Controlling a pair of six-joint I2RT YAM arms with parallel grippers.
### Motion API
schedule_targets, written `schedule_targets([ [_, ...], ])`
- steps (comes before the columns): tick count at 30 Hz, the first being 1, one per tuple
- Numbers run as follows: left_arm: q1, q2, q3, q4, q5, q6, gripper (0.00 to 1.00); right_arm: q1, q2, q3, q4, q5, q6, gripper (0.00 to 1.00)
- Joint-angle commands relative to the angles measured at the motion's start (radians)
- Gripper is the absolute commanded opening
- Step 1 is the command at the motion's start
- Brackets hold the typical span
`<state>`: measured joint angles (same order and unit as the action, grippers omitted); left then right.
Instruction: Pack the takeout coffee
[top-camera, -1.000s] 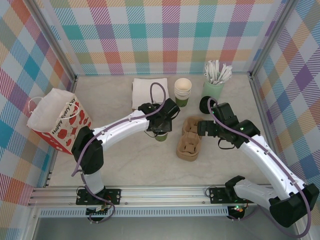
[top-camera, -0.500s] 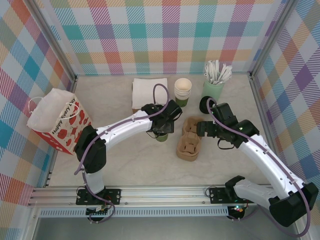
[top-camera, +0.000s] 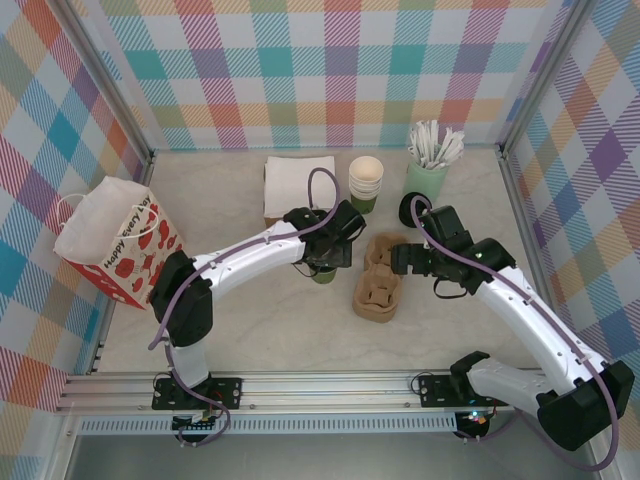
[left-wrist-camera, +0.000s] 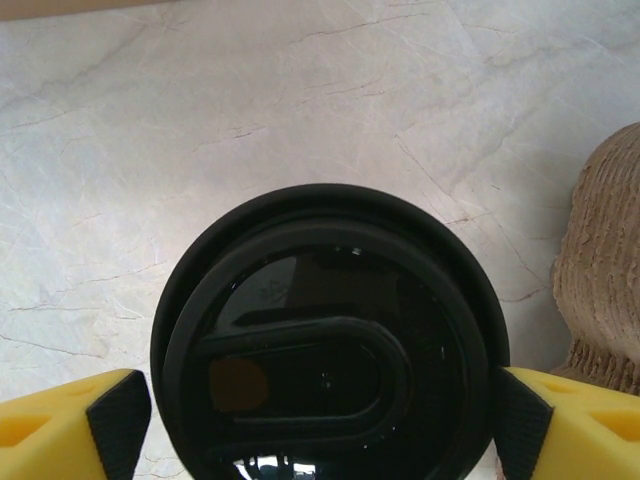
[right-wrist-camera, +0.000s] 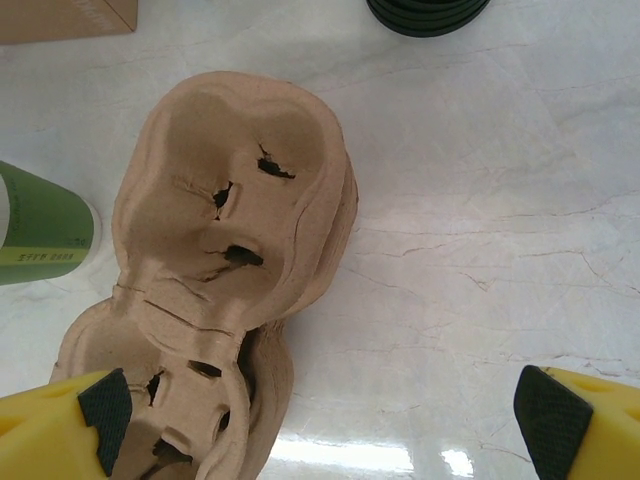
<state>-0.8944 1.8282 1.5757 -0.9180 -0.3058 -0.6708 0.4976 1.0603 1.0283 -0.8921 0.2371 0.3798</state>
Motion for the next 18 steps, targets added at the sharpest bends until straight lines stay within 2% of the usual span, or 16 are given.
schedule_targets([
  [1,-0.006,-0.038,0.035,-0.032,-0.008,0.002,0.94,-0.004,0.009,-0.002,-0.002,-0.027,-0.008,1.00],
  [6,-0.003,-0.062,0.041,-0.028,-0.012,-0.005,1.00,-0.005,0.017,0.010,-0.002,-0.063,-0.012,1.00],
  [11,0.009,-0.096,0.041,-0.020,0.002,-0.007,1.00,-0.005,0.036,0.037,-0.001,-0.120,-0.018,1.00],
  [18,0.071,-0.220,-0.054,0.036,0.083,-0.026,0.98,-0.004,0.106,0.096,0.018,-0.311,0.010,0.90],
])
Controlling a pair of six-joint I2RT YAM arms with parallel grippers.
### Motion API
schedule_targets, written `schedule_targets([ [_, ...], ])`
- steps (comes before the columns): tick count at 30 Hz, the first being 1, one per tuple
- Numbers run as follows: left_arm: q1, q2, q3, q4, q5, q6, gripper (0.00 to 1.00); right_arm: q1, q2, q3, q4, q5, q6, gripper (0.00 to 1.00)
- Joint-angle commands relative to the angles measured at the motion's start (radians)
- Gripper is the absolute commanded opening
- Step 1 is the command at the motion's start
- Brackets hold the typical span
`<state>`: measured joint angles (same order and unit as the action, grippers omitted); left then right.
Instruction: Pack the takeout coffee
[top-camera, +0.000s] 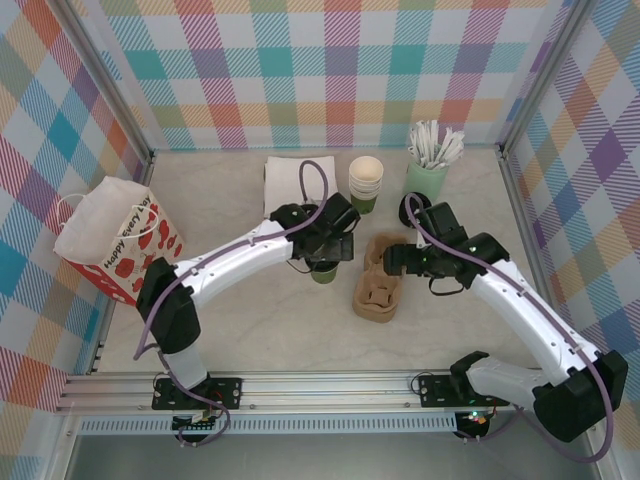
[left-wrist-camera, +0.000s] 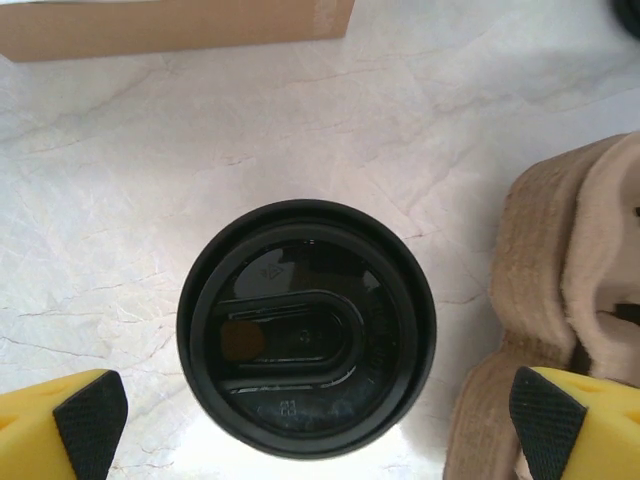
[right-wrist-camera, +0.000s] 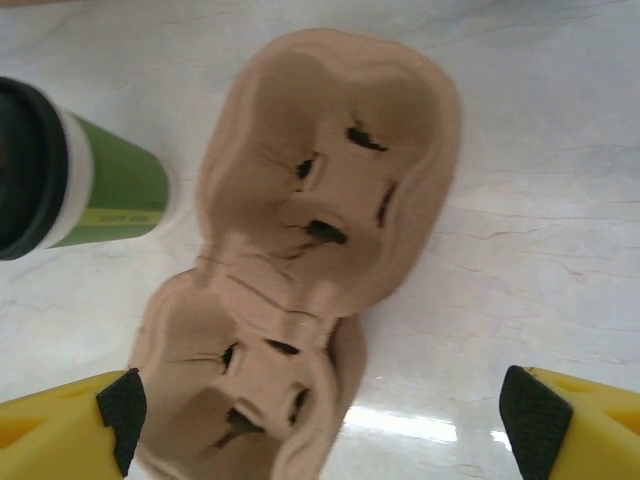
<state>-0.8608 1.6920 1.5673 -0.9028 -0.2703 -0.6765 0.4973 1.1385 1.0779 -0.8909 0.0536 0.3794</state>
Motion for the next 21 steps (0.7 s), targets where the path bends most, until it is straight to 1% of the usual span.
schedule_targets([
  [1,0.051,-0.104,-0.068,0.037,0.071,-0.025,0.97,-0.005,0.044,0.057,0.024,-0.162,0.017,0.88],
  [5,0.111,-0.196,-0.185,0.109,0.180,-0.056,0.94,-0.003,0.134,0.120,0.051,-0.292,0.043,0.82],
  [12,0.192,-0.284,-0.351,0.197,0.320,-0.097,0.91,0.015,0.312,0.233,0.072,-0.382,0.080,0.75],
  [16,0.208,-0.298,-0.407,0.233,0.351,-0.113,0.90,0.031,0.405,0.289,0.086,-0.408,0.097,0.72],
  [21,0.209,-0.276,-0.424,0.265,0.378,-0.120,0.89,0.049,0.491,0.337,0.101,-0.425,0.111,0.68],
])
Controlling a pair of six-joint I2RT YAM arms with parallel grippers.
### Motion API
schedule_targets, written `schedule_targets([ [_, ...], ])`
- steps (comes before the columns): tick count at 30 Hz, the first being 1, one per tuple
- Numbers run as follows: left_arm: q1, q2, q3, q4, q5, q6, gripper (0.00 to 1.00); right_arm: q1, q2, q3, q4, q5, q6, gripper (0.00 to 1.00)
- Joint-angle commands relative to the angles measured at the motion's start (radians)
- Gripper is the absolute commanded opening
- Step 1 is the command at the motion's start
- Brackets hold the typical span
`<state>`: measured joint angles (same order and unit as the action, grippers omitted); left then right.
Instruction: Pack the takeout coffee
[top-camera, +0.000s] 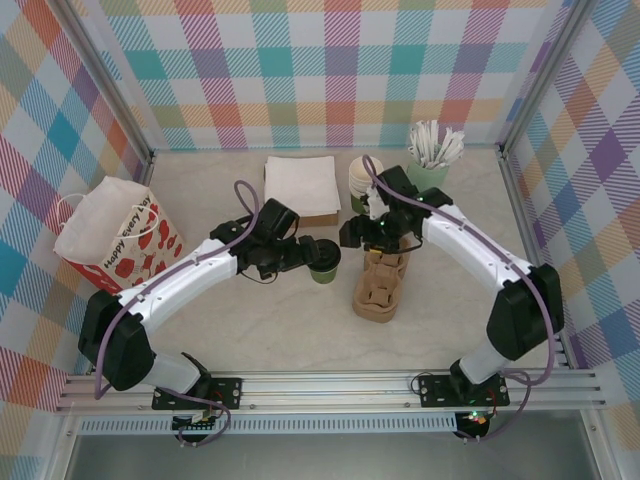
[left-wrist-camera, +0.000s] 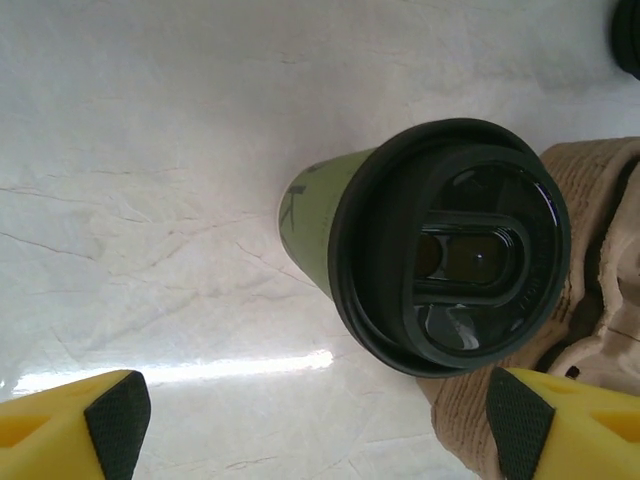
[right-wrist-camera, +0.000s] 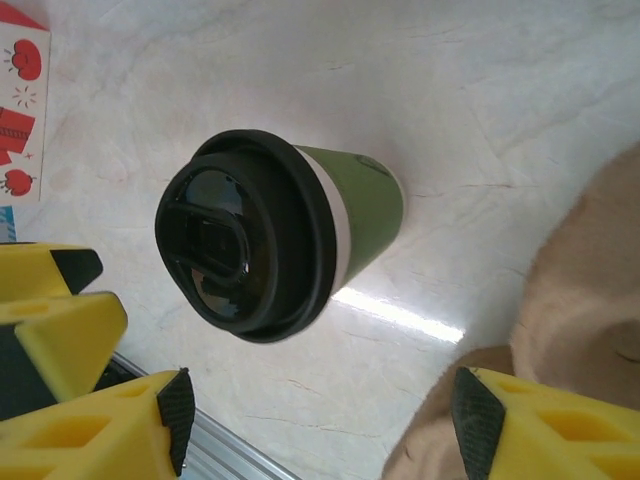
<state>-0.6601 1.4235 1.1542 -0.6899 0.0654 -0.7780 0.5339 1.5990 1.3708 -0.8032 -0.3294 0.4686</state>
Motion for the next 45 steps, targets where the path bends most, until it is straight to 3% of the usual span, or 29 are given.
schedule_targets([
  [1,0.009,-0.001,-0.010,0.055,0.046,-0.018,0.88,0.015,0.043,0.054,0.015,-0.043,0.025,0.67],
  [17,0.008,0.068,-0.017,0.059,0.045,-0.013,0.85,0.040,0.185,0.138,-0.001,-0.045,0.034,0.58],
  [28,0.008,0.095,-0.021,0.059,0.035,-0.010,0.84,0.045,0.225,0.149,-0.015,-0.037,0.034,0.54],
  [45,0.008,0.127,-0.037,0.056,0.018,-0.003,0.81,0.054,0.253,0.142,-0.045,-0.006,0.027,0.39],
])
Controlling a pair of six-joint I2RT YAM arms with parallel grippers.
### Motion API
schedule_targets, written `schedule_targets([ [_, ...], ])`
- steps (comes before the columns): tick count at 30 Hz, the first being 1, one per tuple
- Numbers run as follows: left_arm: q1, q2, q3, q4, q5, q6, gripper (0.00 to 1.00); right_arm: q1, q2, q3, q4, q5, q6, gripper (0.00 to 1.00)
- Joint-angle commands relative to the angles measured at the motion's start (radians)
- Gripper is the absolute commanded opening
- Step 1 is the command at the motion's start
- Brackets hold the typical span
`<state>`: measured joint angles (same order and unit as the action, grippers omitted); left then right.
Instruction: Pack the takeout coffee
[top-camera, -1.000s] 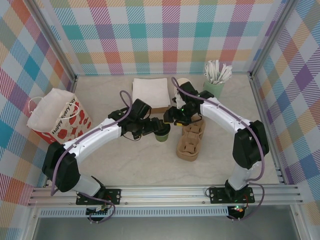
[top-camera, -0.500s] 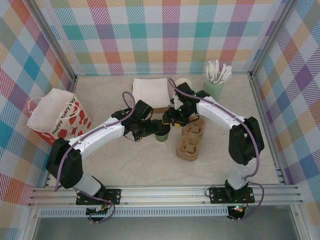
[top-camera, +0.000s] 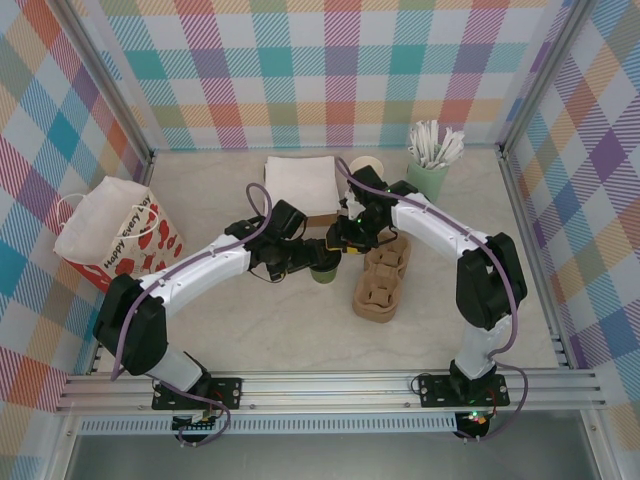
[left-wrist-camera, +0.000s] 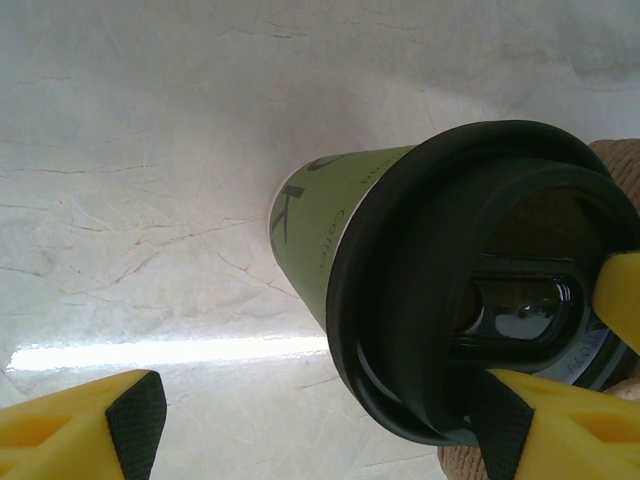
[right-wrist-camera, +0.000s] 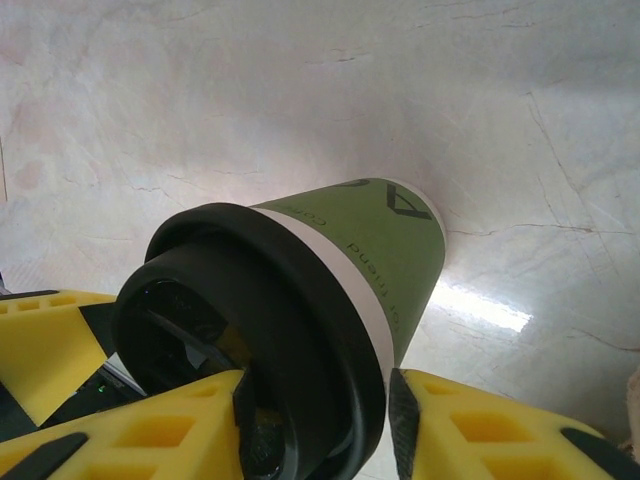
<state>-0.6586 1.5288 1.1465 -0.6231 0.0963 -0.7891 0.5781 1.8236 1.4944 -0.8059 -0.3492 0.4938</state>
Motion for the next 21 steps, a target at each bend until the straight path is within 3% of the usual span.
schedule_targets([
  [1,0.006,0.024,-0.030,-0.010,-0.014,0.008,0.81,0.010,0.031,0.017,-0.045,0.015,0.001,0.38],
  [21,0.005,0.038,-0.080,-0.007,-0.021,0.004,0.78,0.015,0.065,-0.005,-0.115,0.047,-0.019,0.34],
])
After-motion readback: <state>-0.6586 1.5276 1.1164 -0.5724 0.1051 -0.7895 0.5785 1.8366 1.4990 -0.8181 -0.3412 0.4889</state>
